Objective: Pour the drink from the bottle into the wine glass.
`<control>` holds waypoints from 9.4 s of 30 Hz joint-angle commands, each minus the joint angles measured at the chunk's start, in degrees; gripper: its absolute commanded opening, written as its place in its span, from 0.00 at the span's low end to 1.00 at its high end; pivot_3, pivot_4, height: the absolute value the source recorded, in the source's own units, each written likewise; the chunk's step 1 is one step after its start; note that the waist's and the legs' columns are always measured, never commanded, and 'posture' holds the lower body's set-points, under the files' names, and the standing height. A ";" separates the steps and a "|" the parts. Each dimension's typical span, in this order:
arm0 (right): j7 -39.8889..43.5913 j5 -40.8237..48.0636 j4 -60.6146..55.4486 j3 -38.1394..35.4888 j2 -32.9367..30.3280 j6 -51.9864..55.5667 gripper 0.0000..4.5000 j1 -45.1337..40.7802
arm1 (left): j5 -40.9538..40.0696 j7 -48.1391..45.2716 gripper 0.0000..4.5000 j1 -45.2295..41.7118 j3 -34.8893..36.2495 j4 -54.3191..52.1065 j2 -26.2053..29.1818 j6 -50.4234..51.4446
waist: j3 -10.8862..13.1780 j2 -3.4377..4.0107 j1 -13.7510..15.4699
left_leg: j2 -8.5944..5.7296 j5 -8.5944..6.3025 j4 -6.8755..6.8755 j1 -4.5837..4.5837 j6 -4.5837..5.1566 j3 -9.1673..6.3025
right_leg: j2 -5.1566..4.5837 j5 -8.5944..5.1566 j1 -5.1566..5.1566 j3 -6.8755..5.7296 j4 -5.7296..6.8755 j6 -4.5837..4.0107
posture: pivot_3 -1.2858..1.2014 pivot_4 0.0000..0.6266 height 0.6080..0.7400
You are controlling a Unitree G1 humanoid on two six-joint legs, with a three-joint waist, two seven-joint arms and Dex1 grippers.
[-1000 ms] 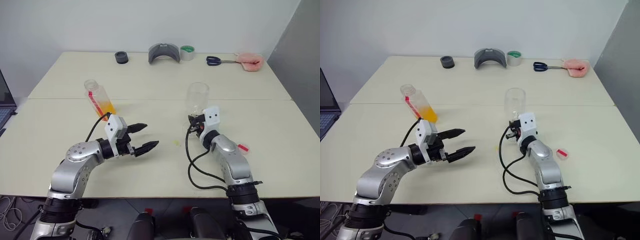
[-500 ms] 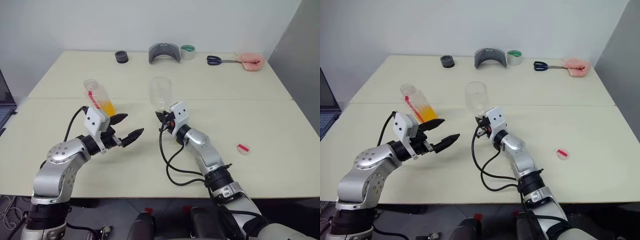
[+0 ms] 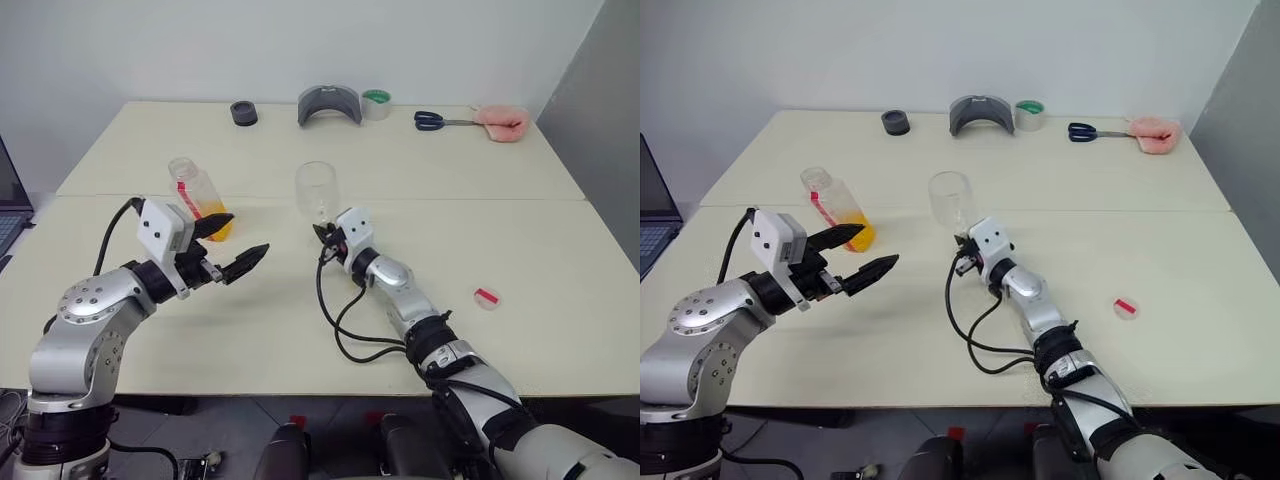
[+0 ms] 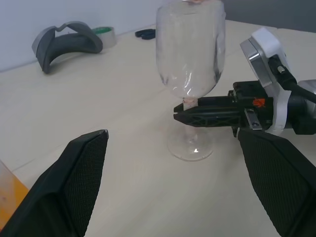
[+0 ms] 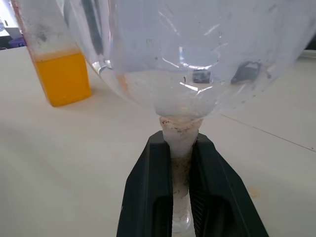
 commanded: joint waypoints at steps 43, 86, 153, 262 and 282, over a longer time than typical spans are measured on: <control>12.82 0.63 -37.41 3.53 -12.46 21.07 0.99 21.45 | 4.40 10.04 1.00 3.77 -1.18 -0.72 -6.91 -3.18 | -0.01 0.02 0.21 | 0.00 0.00 0.00 -0.02 0.00 -0.01 | -0.02 0.00 0.01 0.01 -0.02 0.00 | 0.52 0.24 1.00; 19.45 24.82 -84.93 3.81 -30.05 51.88 0.99 27.26 | 15.25 8.62 1.00 -13.37 1.02 39.23 -4.60 -23.40 | -0.02 -0.05 1.33 | -0.01 -0.01 -0.01 -0.13 0.00 -0.21 | -0.04 0.00 0.10 -0.28 -0.30 0.03 | 0.52 0.24 1.00; 10.10 18.30 -79.95 -1.62 -26.87 42.05 1.00 24.00 | 33.96 7.40 0.38 -42.22 -18.08 54.44 -8.34 -47.70 | -0.01 -0.08 1.03 | -0.12 0.07 0.30 -0.60 -0.12 -0.46 | -0.03 0.01 -0.05 -0.48 -0.23 0.03 | 0.52 0.24 1.00; 13.14 19.61 -75.19 -3.47 -25.81 34.27 1.00 27.16 | 75.91 53.56 0.38 -66.27 -42.05 84.54 3.12 -77.63 | 0.00 -0.10 0.38 | -0.17 0.10 0.36 -0.66 -0.18 -0.19 | -0.06 0.01 -0.38 -0.30 0.24 0.04 | 0.52 0.24 1.00; 13.12 19.39 -75.18 -2.42 -24.82 34.12 1.00 27.23 | 77.65 55.79 0.38 -66.49 -43.15 84.64 3.54 -77.70 | 0.00 -0.10 0.27 | -0.17 0.11 0.38 -0.66 -0.19 -0.17 | -0.08 0.01 -0.42 -0.30 0.31 0.04 | 0.52 0.24 1.00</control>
